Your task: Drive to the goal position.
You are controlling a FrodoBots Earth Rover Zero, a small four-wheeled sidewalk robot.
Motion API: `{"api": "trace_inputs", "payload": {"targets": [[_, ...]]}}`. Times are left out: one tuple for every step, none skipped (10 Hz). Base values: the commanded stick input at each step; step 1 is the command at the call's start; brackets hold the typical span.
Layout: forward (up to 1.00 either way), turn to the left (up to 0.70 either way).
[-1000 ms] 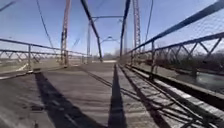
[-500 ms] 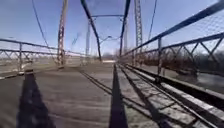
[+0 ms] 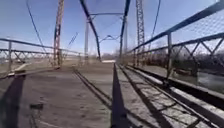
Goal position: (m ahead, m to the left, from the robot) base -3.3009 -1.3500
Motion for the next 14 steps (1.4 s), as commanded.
{"api": "trace_inputs", "payload": {"targets": [[1.00, 0.00], [1.00, 0.00], [1.00, 0.00], [1.00, 0.00], [1.00, 0.00], [1.00, 0.00], [1.00, 0.00], [1.00, 0.18], [1.00, 0.39], [1.00, 0.09], [1.00, 0.00], [1.00, 0.00], [1.00, 0.00], [1.00, 0.00]]}}
